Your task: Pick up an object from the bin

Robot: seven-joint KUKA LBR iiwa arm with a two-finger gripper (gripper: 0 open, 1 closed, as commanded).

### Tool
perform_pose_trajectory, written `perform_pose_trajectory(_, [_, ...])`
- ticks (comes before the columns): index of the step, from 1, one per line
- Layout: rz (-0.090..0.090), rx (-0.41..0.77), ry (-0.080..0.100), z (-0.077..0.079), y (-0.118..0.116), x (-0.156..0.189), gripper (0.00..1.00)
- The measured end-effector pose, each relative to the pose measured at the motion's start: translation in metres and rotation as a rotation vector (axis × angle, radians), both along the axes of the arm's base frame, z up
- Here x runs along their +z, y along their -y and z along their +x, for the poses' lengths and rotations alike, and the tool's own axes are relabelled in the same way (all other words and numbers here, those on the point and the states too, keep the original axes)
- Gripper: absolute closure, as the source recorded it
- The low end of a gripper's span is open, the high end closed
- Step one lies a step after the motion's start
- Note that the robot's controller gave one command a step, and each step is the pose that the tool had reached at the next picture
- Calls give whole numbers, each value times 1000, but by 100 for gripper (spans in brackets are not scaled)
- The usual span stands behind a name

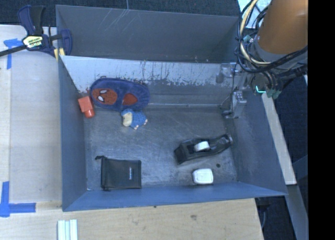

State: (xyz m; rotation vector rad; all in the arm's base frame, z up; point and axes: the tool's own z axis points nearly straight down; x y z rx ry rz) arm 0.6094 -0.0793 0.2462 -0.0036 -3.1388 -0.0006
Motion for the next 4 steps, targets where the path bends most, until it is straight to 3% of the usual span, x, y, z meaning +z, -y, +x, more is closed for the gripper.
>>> perform_pose_trajectory(1, [1, 50, -3, -38, -5, -99, 0])
perform_pose_trajectory(2, [-5, 369, -8, -98, -15, -176, 0])
perform_pose_trajectory(3, [-5, 371, -6, -97, -16, -175, 100])
perform_pose_trajectory(4, [-5, 427, 3, -51, -61, -173, 100])
